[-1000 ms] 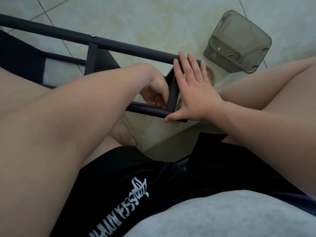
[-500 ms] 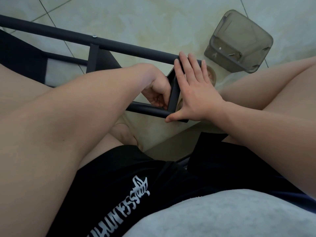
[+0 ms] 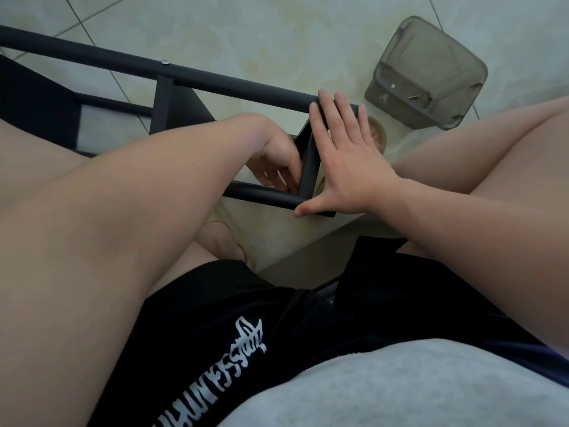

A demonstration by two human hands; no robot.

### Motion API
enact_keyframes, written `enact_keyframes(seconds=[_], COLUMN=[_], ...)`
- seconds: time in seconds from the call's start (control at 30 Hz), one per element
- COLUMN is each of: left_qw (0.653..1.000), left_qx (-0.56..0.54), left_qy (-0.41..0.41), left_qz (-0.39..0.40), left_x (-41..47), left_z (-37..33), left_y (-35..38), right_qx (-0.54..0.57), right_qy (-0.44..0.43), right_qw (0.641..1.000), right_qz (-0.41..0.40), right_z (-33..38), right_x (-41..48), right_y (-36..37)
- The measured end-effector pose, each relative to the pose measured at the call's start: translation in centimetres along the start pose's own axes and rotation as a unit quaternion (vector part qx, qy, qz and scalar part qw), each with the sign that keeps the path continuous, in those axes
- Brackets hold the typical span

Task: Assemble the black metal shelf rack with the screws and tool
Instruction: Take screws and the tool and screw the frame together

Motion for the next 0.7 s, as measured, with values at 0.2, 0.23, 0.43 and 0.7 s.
enact_keyframes(seconds=[0.2,0.23,0.43,0.7], left_qw=[1.0,1.0,0.999,0.999], left_qx=[0.015,0.017,0.013,0.04], left_qy=[-0.014,-0.012,-0.028,-0.03], left_qz=[0.004,0.007,0.009,0.011], left_x=[0.01,-0.06,-0.38,-0.33], left_z=[-0.33,-0.46,-0.12,-0.58], left_y=[0.02,0.0,-0.25,0.06], right_qx=[0.001,0.001,0.001,0.004], right_qy=[0.001,0.001,0.002,0.0], right_qw=[1.0,1.0,1.0,1.0], right_qz=[0.001,0.002,-0.001,0.001], right_z=[-0.02,-0.01,-0.01,0.01], right_x=[-0.01,-0.03,0.01,0.01], right_y=[-0.01,0.02,0.01,0.03])
Point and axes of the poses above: each hand's wrist, its own x-axis towards the middle knuckle, its own y-axis out of the palm, z = x × y, the point moved 10 cm from there along x, towards the middle knuckle, and after that the axes turned 7 degrees about -x, right-handed, at the moved point
